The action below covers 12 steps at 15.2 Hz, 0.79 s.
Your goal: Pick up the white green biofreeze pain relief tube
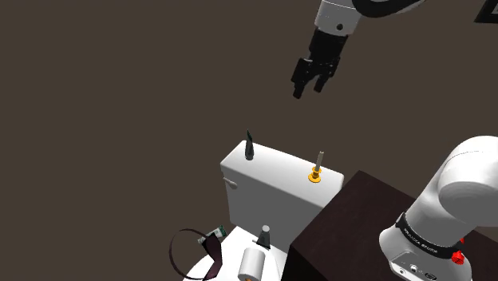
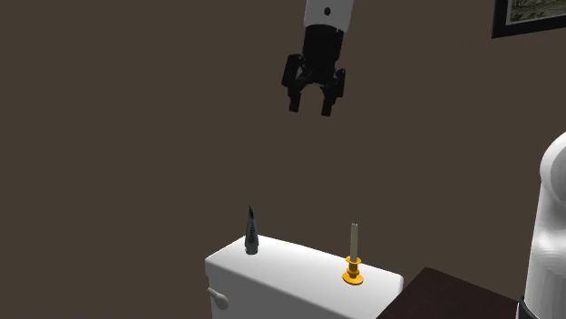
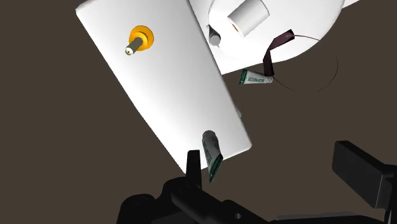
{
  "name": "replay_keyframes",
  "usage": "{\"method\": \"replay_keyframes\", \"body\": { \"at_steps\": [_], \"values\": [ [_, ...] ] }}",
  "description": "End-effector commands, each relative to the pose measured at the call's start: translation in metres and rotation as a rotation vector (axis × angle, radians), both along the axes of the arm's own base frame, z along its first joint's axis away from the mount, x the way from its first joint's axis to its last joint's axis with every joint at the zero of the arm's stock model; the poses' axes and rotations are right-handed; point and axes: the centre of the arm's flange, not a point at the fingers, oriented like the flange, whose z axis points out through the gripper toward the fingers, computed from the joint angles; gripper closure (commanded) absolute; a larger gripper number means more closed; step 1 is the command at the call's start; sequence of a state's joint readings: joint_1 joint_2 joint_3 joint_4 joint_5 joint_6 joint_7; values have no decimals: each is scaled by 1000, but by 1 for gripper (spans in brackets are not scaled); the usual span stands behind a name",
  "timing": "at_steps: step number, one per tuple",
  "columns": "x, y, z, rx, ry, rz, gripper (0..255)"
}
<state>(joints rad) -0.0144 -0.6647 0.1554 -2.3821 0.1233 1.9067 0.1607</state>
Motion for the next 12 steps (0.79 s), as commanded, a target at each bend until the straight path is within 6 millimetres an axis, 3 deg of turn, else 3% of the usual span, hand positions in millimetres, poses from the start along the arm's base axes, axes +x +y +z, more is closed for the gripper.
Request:
{"method": "replay_keyframes", "body": {
  "at_steps": [1,12],
  "values": [
    [17,6,-19,-8,-11,-36,0],
    [114,26,-122,-57,-54,-225,0]
  ]
}}
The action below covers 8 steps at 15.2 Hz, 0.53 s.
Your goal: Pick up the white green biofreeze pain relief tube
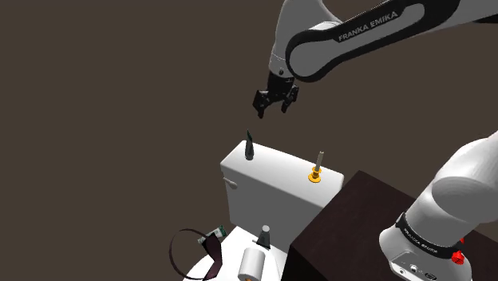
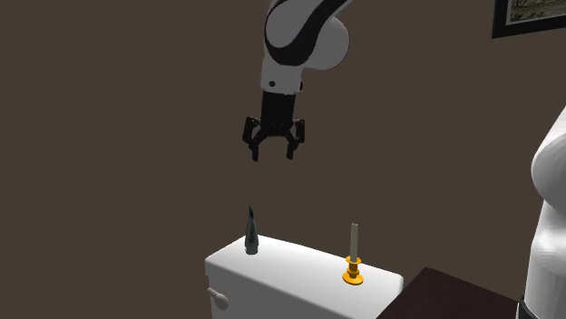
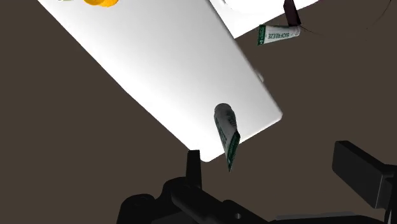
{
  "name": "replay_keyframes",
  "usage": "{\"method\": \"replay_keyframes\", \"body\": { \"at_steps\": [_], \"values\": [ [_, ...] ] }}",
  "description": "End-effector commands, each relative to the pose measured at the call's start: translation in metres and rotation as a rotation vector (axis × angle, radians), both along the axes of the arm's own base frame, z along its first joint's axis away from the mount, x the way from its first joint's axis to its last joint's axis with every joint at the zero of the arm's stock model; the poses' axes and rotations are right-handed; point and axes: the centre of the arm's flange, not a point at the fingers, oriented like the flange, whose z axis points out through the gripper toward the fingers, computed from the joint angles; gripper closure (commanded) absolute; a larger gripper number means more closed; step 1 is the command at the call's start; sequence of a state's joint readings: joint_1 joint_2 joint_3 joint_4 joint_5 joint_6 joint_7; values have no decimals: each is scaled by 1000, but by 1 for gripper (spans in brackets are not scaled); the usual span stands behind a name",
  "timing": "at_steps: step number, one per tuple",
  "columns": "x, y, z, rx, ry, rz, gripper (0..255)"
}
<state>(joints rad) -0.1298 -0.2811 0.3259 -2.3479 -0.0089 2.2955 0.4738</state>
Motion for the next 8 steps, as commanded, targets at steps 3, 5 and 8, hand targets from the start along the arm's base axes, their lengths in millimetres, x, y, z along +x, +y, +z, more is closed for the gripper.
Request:
{"method": "replay_keyframes", "body": {
  "at_steps": [3,5,8],
  "values": [
    [35,0,-41,-16,-17,-70,0],
    [54,0,-60,-25,-25,-105,0],
    [82,-2,-87,-38,-36,-156,0]
  ]
}}
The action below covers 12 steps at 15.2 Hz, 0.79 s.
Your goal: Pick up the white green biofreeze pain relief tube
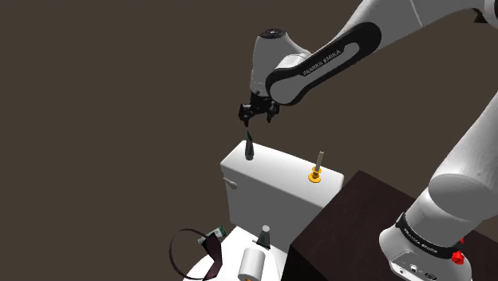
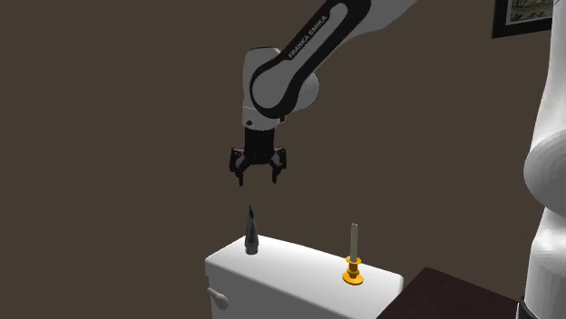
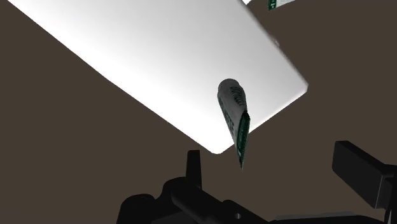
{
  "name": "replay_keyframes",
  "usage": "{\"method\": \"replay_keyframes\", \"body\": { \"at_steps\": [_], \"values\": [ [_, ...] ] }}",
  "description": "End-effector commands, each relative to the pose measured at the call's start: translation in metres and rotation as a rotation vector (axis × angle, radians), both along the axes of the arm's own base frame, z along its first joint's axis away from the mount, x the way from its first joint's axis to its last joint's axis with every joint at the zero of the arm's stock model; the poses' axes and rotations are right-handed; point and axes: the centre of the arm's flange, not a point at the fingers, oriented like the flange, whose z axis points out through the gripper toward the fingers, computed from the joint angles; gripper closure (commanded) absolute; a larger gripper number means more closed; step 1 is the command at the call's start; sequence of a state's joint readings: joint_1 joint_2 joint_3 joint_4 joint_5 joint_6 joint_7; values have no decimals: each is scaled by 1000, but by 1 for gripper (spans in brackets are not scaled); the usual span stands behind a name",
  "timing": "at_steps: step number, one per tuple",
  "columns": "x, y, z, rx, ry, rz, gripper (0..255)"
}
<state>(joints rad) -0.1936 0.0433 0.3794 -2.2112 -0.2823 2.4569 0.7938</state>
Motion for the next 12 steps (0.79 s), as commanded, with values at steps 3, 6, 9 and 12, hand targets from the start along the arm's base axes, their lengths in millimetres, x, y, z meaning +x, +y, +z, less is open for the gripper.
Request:
{"method": "replay_keyframes", "body": {
  "at_steps": [3,6,9,12],
  "values": [
    [37,-8,-37,-18,-16,-71,0],
    [65,-13,-63,-31,-28,-123,0],
    [83,-17,-84,-40,-35,-155,0],
    [83,-17,-100,-40,-35,-155,0]
  ]
}}
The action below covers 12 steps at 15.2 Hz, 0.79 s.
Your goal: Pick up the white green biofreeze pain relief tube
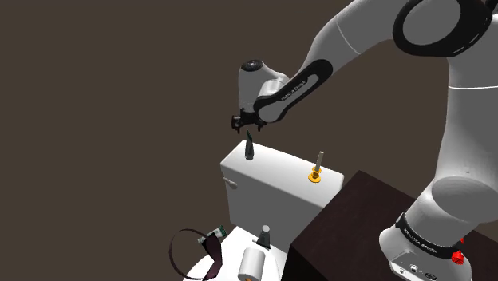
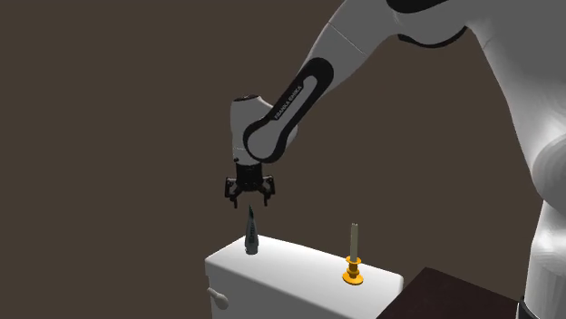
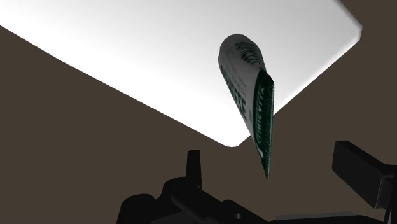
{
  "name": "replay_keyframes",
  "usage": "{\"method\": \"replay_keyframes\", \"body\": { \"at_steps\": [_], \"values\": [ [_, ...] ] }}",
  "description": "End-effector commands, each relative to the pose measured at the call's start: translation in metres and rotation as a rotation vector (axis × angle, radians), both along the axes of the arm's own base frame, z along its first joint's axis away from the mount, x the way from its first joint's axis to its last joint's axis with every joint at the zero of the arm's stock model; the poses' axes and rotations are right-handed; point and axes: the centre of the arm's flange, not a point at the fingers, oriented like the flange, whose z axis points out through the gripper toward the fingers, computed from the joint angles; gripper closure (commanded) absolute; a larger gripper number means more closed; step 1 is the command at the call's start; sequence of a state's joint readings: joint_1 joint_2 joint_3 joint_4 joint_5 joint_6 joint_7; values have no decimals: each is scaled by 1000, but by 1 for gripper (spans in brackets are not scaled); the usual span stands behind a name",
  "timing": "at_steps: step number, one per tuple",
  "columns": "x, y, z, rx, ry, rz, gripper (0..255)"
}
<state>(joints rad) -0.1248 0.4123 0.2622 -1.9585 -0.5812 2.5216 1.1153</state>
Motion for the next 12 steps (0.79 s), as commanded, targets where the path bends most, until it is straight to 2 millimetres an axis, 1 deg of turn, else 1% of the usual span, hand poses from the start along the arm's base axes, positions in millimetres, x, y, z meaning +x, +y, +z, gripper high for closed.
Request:
{"method": "replay_keyframes", "body": {
  "at_steps": [1,3,5,6,12],
  "values": [
    [1,1,-11,0,-1,-1,0],
    [1,1,-21,0,-1,-1,0],
    [1,1,-24,0,-1,-1,0],
    [1,1,-24,0,-1,-1,255],
    [2,1,-24,0,-1,-1,255]
  ]
}}
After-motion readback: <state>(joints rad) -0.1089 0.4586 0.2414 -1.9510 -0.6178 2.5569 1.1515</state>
